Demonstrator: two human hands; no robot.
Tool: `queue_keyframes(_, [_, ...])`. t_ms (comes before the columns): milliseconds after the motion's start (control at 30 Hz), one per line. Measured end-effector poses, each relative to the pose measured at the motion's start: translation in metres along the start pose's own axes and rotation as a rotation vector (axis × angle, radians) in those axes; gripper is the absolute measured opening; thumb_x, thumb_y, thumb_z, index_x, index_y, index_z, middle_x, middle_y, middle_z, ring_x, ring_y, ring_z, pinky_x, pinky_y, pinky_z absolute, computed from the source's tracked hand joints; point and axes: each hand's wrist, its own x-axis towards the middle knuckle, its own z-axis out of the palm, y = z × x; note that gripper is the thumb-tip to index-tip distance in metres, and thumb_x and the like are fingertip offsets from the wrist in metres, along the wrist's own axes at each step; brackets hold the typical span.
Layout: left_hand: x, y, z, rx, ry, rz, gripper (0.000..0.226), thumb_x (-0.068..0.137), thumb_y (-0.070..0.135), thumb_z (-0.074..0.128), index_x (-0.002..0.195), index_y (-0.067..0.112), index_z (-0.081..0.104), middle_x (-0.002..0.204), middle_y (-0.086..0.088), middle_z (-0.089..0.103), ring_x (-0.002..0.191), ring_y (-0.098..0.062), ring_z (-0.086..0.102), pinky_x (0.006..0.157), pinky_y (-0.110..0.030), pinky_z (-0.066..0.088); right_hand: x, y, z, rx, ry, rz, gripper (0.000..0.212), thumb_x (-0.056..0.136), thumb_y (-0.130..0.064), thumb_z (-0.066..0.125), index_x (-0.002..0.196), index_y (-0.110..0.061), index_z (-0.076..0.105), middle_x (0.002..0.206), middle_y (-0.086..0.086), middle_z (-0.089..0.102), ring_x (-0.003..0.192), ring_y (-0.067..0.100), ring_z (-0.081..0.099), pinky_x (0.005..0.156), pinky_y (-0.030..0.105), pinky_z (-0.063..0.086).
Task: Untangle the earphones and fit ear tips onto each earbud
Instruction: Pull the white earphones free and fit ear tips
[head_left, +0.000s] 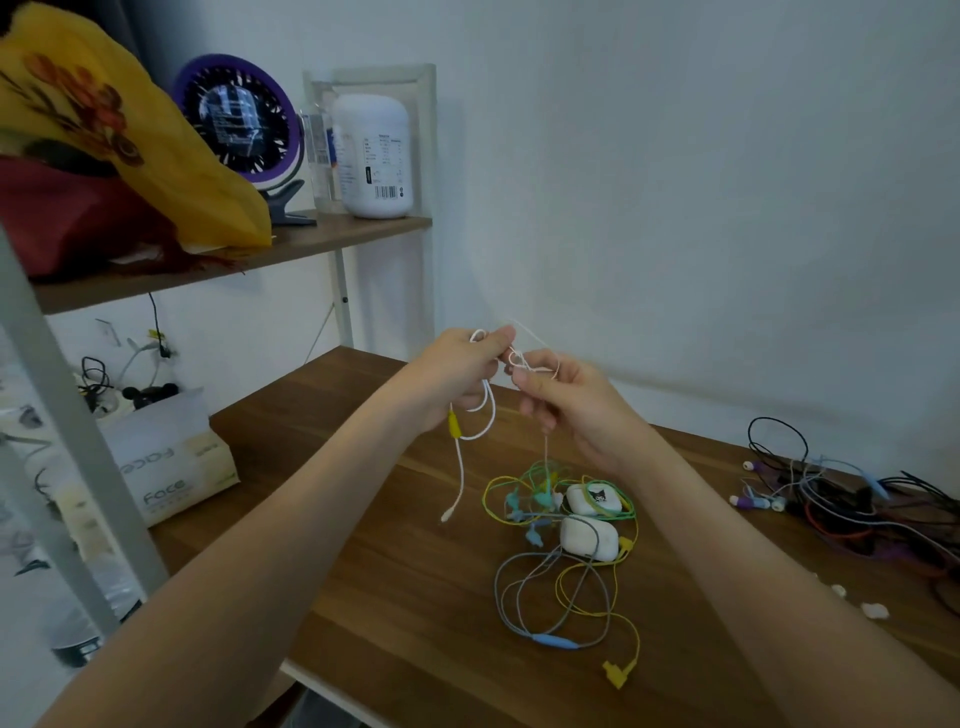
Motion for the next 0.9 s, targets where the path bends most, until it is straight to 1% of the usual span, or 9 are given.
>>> queue_keyframes(100, [-0.007, 0.008, -0.002, -0.132, 0.003, 0.011, 0.035, 0.101, 0.032, 0.047, 0.072, 0.011, 0.049, 0.045, 0.007, 0.024, 0.033, -0.004, 0.017, 0.034, -0.017, 0.014, -0.002, -0.009, 0.000, -0.090, -0.013, 0.007, 0.015, 0.090, -0.007, 0.061, 0.104, -0.012, 0.059, 0.064, 0.002, 0.058, 0.050, 0.008, 0.050, 0.050, 0.018, 0.038])
queue_keyframes(167, [-0.011, 0.013, -0.004, -0.222, 0.003, 0.007, 0.035, 0.101, 0.032, 0.045, 0.073, 0.012, 0.047, 0.045, 0.007, 0.022, 0.031, -0.003, 0.016, 0.032, -0.015, 0.014, -0.005, -0.008, -0.003, -0.321, -0.050, 0.078, 0.016, 0.092, -0.006, 0.059, 0.106, -0.012, 0.061, 0.074, 0.001, 0.062, 0.062, 0.010, 0.056, 0.058, 0.018, 0.046])
queue_keyframes(233, [-0.014, 0.015, -0.007, -0.275, 0.003, -0.006, 0.034, 0.101, 0.033, 0.044, 0.073, 0.013, 0.046, 0.047, 0.007, 0.021, 0.032, -0.003, 0.014, 0.031, -0.015, 0.013, -0.008, 0.000, -0.009, -0.622, -0.078, 0.187, 0.013, 0.096, -0.016, 0.053, 0.100, -0.013, 0.065, 0.085, 0.005, 0.068, 0.075, 0.019, 0.063, 0.073, 0.025, 0.053])
queue_keyframes(300, [-0.017, 0.016, -0.010, -0.305, 0.008, -0.019, 0.034, 0.102, 0.033, 0.043, 0.074, 0.014, 0.046, 0.046, 0.007, 0.021, 0.032, -0.003, 0.014, 0.031, -0.015, 0.013, -0.010, 0.011, -0.014, -0.755, -0.069, 0.296, 0.024, 0.099, -0.026, 0.046, 0.093, -0.014, 0.067, 0.096, 0.010, 0.070, 0.087, 0.025, 0.067, 0.083, 0.038, 0.056])
queue_keyframes(467, [-0.024, 0.014, -0.016, -0.260, 0.032, -0.044, 0.031, 0.102, 0.033, 0.044, 0.081, 0.011, 0.052, 0.046, 0.007, 0.023, 0.033, -0.004, 0.016, 0.032, -0.016, 0.016, -0.018, 0.019, -0.014, -0.461, 0.166, 0.371, 0.030, 0.102, -0.025, 0.036, 0.091, -0.008, 0.058, 0.089, 0.016, 0.061, 0.062, 0.027, 0.069, 0.056, 0.032, 0.057])
queue_keyframes(567, [-0.026, 0.012, -0.016, -0.167, 0.047, -0.047, 0.031, 0.101, 0.032, 0.047, 0.086, 0.008, 0.058, 0.046, 0.007, 0.024, 0.034, -0.005, 0.017, 0.033, -0.017, 0.016, -0.014, 0.014, -0.016, -0.584, 0.327, 0.211, 0.030, 0.102, -0.025, 0.034, 0.088, -0.015, 0.059, 0.079, 0.005, 0.060, 0.071, 0.020, 0.059, 0.064, 0.029, 0.046])
queue_keyframes(633, [-0.029, 0.014, -0.014, -0.099, 0.051, -0.049, 0.031, 0.101, 0.032, 0.047, 0.087, 0.008, 0.061, 0.046, 0.007, 0.024, 0.036, -0.006, 0.017, 0.035, -0.018, 0.016, -0.012, 0.004, -0.015, -0.554, 0.365, 0.147, 0.029, 0.100, -0.021, 0.037, 0.093, -0.010, 0.063, 0.089, 0.003, 0.064, 0.081, 0.019, 0.058, 0.069, 0.027, 0.042])
queue_keyframes(767, [-0.033, 0.019, -0.004, -0.021, 0.003, -0.014, 0.031, 0.100, 0.032, 0.049, 0.089, 0.008, 0.064, 0.049, 0.006, 0.025, 0.038, -0.006, 0.018, 0.037, -0.018, 0.016, -0.029, -0.029, -0.015, -0.099, 0.230, 0.019, 0.024, 0.092, 0.003, 0.041, 0.095, -0.003, 0.064, 0.076, 0.011, 0.068, 0.084, 0.024, 0.067, 0.084, 0.031, 0.052])
queue_keyframes(900, [-0.034, 0.025, 0.019, -0.017, -0.113, 0.023, 0.031, 0.100, 0.032, 0.049, 0.086, 0.009, 0.065, 0.051, 0.006, 0.022, 0.036, -0.005, 0.015, 0.035, -0.017, 0.015, -0.060, -0.050, -0.025, 0.131, -0.045, 0.062, 0.041, 0.081, 0.015, 0.037, 0.108, -0.002, 0.061, 0.086, 0.016, 0.065, 0.080, 0.030, 0.068, 0.079, 0.040, 0.058])
